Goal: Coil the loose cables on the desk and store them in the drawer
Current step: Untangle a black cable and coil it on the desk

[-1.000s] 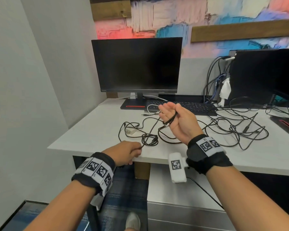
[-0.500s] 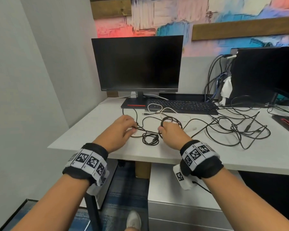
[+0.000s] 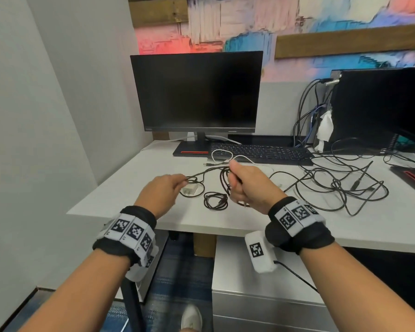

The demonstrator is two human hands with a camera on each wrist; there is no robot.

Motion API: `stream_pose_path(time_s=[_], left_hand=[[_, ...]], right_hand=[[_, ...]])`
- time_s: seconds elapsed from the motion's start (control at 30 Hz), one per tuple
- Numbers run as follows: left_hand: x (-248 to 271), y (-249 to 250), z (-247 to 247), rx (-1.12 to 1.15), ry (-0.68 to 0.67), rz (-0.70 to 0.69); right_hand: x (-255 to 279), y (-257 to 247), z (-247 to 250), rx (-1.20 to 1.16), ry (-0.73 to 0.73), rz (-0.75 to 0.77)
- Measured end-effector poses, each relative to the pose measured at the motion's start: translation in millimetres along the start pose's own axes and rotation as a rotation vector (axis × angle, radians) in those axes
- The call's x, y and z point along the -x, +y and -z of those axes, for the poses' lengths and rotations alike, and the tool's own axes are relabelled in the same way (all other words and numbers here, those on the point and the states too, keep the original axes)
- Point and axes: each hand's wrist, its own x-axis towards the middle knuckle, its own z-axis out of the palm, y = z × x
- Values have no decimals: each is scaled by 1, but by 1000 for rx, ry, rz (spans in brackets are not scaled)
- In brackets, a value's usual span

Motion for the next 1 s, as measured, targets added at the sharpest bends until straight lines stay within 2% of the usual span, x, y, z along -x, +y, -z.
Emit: stream_pose_path(time_s=[0.2, 0.3, 0.37, 0.4, 0.5, 0.6, 0.7, 0.83, 1.0], left_hand=[[13, 15, -30, 12, -246, -99], [16, 17, -37, -28, -391, -158], [18, 14, -39, -50, -476, -167], [18, 12, -39, -51, -500, -163], [18, 4, -33, -56, -498, -165], [16, -1, -25, -31, -384, -191], [13, -2, -15, 31, -178, -244], [3, -2, -2, 79, 45, -257], [-7, -8, 7, 34, 131, -201]], right_hand=[[0, -8, 2, -490, 141, 3], [-3, -8, 3, -722, 199, 60], [-6, -7, 6, -745, 260, 103], [-8, -6, 8, -643, 311, 107], [-8, -3, 10, -25, 416, 83], [-6, -2, 5, 364, 348, 59], [-8, 9, 3, 691, 209, -3], [-5, 19, 0, 760, 52, -105], [3, 15, -4, 743, -68, -92]])
